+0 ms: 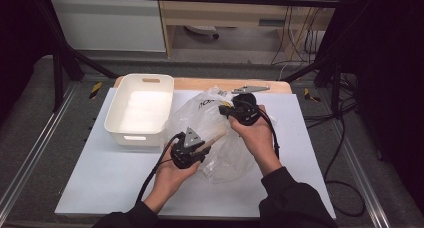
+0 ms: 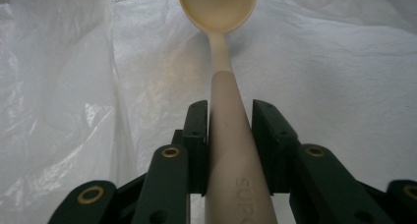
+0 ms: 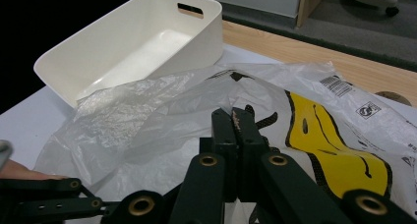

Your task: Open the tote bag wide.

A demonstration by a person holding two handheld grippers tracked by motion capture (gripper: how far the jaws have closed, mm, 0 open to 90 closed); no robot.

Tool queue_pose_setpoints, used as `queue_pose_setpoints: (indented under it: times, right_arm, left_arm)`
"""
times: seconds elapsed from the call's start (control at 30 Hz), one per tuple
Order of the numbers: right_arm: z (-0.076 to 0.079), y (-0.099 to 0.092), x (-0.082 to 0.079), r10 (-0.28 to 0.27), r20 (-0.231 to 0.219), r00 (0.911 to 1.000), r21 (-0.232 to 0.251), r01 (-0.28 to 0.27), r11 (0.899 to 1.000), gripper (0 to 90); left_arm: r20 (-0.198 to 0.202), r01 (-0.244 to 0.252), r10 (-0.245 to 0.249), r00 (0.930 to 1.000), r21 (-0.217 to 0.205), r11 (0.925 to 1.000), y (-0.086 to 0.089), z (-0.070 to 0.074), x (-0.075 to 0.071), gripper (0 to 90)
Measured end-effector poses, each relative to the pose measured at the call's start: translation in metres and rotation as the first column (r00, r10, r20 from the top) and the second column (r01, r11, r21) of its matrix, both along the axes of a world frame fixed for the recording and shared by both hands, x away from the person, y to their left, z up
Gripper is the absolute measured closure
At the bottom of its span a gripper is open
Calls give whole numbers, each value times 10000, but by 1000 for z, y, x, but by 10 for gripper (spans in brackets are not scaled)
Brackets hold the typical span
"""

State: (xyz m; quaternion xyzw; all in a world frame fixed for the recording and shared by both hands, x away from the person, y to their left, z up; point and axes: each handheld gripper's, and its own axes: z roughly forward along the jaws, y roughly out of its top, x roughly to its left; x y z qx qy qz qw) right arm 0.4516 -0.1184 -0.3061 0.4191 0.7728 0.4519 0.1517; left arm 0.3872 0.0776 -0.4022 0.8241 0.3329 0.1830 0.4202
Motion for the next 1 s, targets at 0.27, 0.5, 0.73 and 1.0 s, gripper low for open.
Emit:
queue_pose_setpoints:
  times: [0.27,0.5,0.73,1.0]
  right_arm:
    - [0,0,0,35,-23,10000,-15,-35,10000,900]
    - [1,4,0,96,53,9999,90,-97,9999,900]
    - [4,1,1,89,98,9999,233,-91,9997,900]
    - [6,-2,0,76,106,9999,245,-78,9997,900]
  left_arm:
    - [153,56,-57,9999,65,10000,-14,-7,0,685]
    - [246,213,-222,9995,356,9991,-27,-13,0,685]
    - [455,90,-100,9989,229,9997,-32,-17,8,685]
    - [790,-115,124,9968,-118,9999,-37,-15,16,686]
